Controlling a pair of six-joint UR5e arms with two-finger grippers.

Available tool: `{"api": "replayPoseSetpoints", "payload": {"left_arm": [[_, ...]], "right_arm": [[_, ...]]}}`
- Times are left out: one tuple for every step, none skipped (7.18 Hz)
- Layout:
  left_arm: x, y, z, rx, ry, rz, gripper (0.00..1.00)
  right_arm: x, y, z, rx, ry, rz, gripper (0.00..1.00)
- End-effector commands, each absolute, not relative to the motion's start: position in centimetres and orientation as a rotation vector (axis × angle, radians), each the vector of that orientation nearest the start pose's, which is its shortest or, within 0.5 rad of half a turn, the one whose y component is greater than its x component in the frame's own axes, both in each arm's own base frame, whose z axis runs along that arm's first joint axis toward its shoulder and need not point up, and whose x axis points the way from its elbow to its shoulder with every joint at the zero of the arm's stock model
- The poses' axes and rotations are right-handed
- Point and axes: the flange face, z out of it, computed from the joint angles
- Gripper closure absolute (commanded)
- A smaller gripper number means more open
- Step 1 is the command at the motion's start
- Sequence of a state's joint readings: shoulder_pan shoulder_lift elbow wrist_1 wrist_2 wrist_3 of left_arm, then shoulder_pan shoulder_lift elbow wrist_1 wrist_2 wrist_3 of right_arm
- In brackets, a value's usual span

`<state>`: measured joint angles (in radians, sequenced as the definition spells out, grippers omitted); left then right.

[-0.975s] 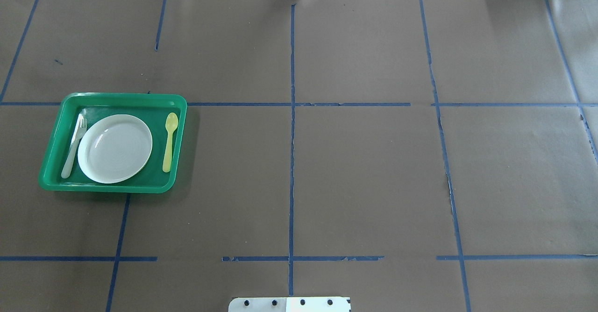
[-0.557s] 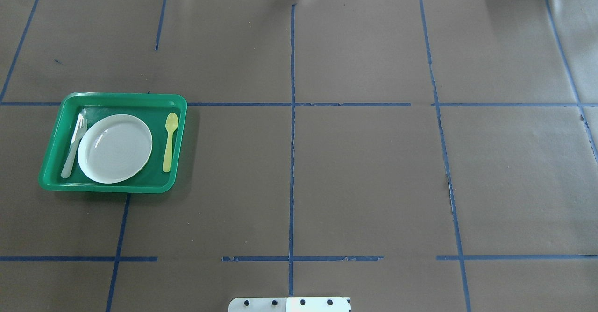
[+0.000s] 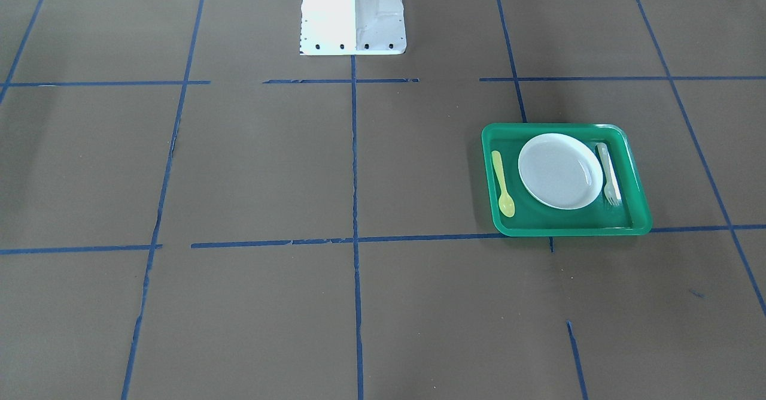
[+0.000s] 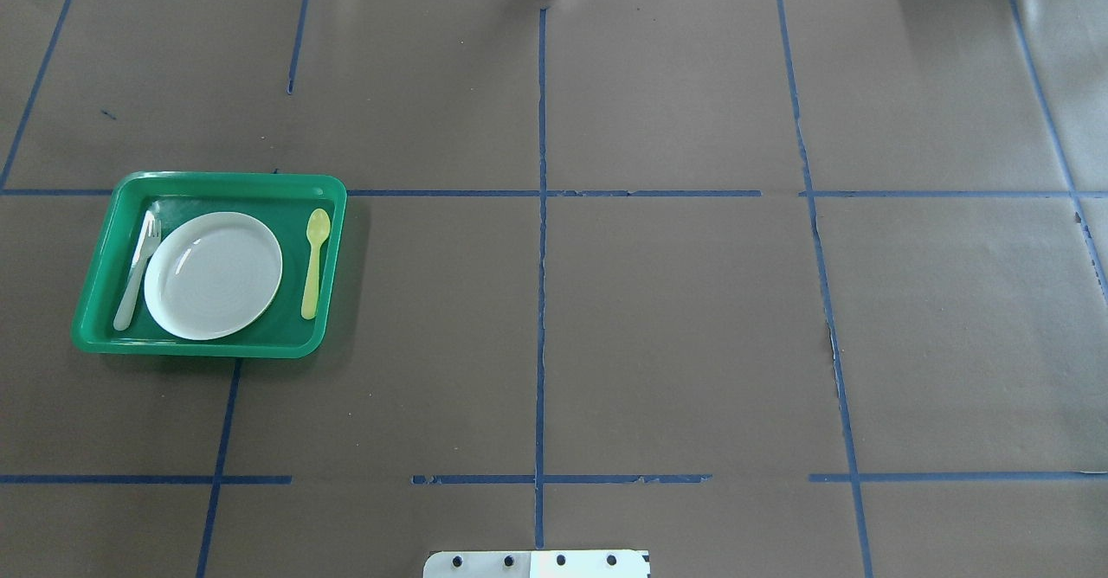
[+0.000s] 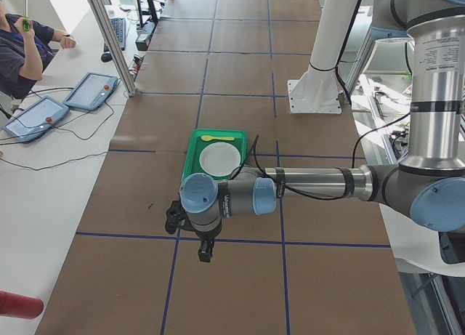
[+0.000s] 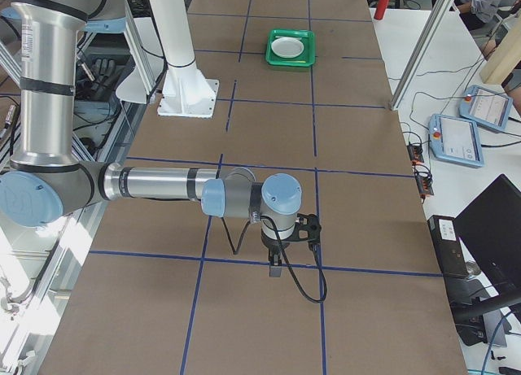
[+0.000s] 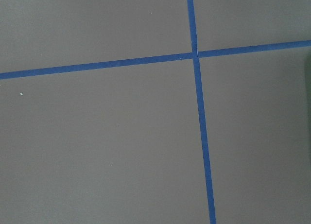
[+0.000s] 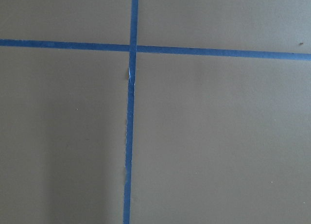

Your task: Place fork

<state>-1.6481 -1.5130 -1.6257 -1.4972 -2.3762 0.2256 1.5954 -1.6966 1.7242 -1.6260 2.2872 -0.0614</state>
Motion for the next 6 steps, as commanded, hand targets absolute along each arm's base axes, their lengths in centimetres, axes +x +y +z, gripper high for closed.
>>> {"api": "replayPoseSetpoints", "payload": {"left_arm": [[-9.67,-45.56,66.37,0.051,0.807,0.11,0.0],[-9.74,-45.55,66.37,0.052,0.807,0.11,0.0],[-9.74,-45.57,66.22,0.055,0.806,0.112,0.0],[-9.74,-45.57,66.22,0.056,0.806,0.113,0.0],[-9.73,-45.62,65.91,0.062,0.807,0.117,0.0],[-9.71,-45.63,65.81,0.065,0.81,0.12,0.0]], "right_arm": [[7.86,-43.45,65.12,0.004,-0.717,-0.025,0.0],[7.86,-43.45,65.12,0.004,-0.717,-0.024,0.0],[7.86,-43.45,65.12,0.004,-0.717,-0.024,0.0],[7.86,-43.45,65.12,0.004,-0.717,-0.025,0.0],[7.86,-43.45,65.12,0.004,-0.717,-0.024,0.0],[7.86,-43.45,65.12,0.004,-0.717,-0.025,0.0]]}}
